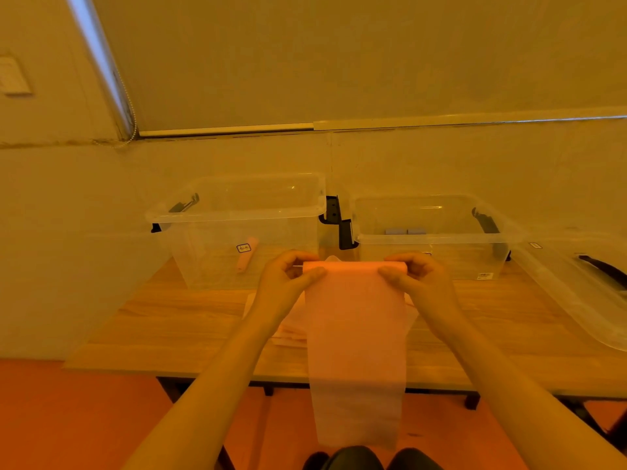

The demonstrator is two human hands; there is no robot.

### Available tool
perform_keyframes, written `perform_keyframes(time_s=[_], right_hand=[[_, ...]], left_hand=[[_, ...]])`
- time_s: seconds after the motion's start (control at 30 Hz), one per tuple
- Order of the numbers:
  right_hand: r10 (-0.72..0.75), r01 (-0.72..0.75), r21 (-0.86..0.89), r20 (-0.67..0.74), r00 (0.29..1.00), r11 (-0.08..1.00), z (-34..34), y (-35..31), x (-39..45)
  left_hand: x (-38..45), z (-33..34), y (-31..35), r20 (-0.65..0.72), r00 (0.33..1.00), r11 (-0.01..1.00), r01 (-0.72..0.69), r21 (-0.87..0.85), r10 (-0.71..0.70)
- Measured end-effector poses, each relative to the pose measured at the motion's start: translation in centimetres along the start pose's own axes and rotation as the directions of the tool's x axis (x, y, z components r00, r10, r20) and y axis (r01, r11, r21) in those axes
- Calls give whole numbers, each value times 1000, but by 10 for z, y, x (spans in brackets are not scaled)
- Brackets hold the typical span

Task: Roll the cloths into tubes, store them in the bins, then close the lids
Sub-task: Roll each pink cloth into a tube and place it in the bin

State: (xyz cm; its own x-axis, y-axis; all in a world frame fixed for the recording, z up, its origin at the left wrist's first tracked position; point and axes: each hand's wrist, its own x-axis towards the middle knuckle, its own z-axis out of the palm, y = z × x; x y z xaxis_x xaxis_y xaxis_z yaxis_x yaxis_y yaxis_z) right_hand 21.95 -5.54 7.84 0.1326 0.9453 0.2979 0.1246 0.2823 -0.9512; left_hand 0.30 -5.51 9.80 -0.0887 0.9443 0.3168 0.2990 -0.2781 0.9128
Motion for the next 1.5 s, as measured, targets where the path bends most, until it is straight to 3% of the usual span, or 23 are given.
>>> perform_keyframes(time_s=[0.53,0.73,0.93,1.5], right_hand=[[53,-52,-8,35,998,999,-3,0,-1],[45,-38,-67,106,993,997,-2,-3,-2],[26,-19,-84,77,997,996,0,-5,-2],[17,-10,-101,68,998,995,0,-4,-3]], left_hand=[[0,1,-1,74,997,998,37,-41,-34],[0,4,-3,26,999,999,33,-41,-32],[-2,3,-2,120,993,997,8,-81,2],[-2,1,-5,87,996,996,6,-86,1]])
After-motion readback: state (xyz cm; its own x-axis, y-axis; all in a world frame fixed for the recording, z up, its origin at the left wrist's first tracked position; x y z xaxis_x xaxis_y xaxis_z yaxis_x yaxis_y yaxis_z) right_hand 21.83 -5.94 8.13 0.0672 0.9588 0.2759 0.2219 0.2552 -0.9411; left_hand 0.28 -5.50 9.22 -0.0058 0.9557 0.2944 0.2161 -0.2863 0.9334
